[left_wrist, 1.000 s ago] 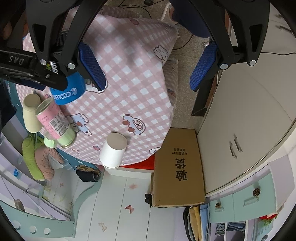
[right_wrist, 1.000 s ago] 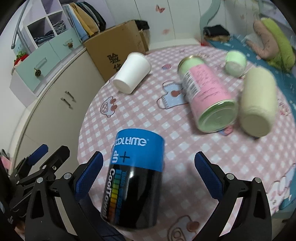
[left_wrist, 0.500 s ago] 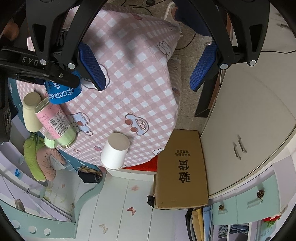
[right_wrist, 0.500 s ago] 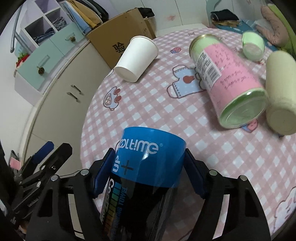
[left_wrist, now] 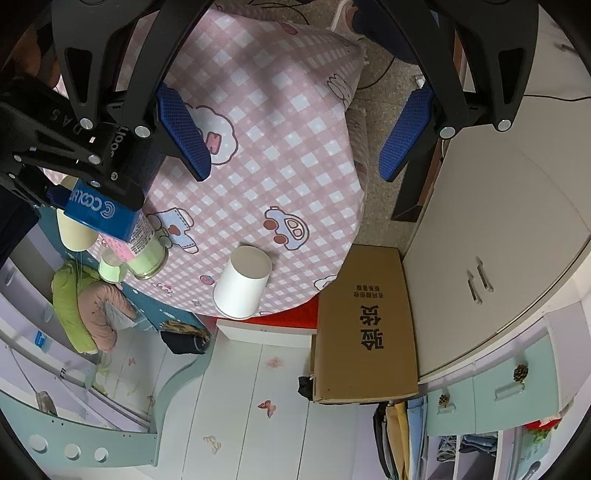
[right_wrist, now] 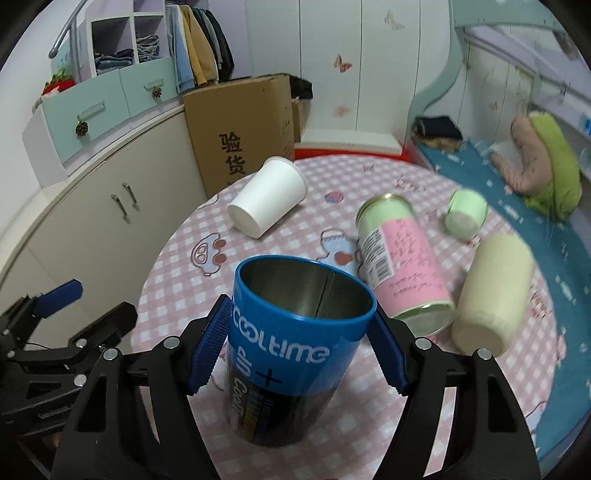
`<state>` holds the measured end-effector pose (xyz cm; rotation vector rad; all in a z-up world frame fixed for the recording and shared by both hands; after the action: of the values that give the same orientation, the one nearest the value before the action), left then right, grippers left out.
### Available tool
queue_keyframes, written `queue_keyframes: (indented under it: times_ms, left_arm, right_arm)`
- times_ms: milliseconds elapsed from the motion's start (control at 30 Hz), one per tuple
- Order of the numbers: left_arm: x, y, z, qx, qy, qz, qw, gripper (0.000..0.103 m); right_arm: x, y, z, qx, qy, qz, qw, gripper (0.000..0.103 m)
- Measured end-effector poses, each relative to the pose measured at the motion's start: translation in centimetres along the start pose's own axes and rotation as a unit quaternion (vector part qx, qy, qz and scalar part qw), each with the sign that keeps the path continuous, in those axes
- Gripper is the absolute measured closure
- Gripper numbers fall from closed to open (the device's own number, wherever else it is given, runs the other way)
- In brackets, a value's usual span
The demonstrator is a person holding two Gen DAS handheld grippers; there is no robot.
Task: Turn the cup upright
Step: 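Rotate the held can upright and lower it onto the table, then open the right gripper and withdraw it from the upright can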
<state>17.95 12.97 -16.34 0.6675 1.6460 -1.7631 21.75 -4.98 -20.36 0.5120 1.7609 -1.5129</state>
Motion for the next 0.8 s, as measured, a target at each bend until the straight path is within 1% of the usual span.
queue_keyframes:
  times_ms: [100,400,600,733,767,800]
  left_arm:
    - [0.1,-0.2,0.2,-0.002,0.003,0.001,1.0000,0.010]
    - [0.6,-2.2,0.4,-0.007,0.004,0.013,0.9999,0.010]
    - [1.1,-4.7,0.5,-0.013,0.006,0.031,0.9994,0.010]
    - [1.1,-6.7,1.2,-0.011,0.009,0.048,0.9987,0.010]
    - [1.2,-7.2,1.4,-0.010,0.010,0.053,0.9985,0.010]
    - [1.2,-7.7,1.6,-0.009,0.011,0.057,0.9983,0.010]
  right_arm:
    - [0.3,-0.2,-0.5,0.016,-0.017,0.014,1.000,0.035]
    - [1.2,-2.1,-0.8,0.010,-0.015,0.030,0.999,0.034]
    - [1.9,-3.9,-0.8,-0.005,-0.002,0.042,0.999,0.026]
    - [2.3,-5.9,-0.8,-0.008,-0.002,0.055,0.998,0.025]
    - [2.4,-6.3,-0.7,-0.006,0.000,0.058,0.998,0.023]
    - [2.5,-7.2,-0.4,0.002,0.003,0.066,0.998,0.019]
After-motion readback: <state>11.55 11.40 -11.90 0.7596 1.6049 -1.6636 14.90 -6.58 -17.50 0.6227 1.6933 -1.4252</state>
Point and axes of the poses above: each gripper's, at about its wrist camera, not at the fingertips, and y roughly the way its jaws point, z to its right, x to its underside, the point moved 2 cm from there along y, roughly the way its jaws point
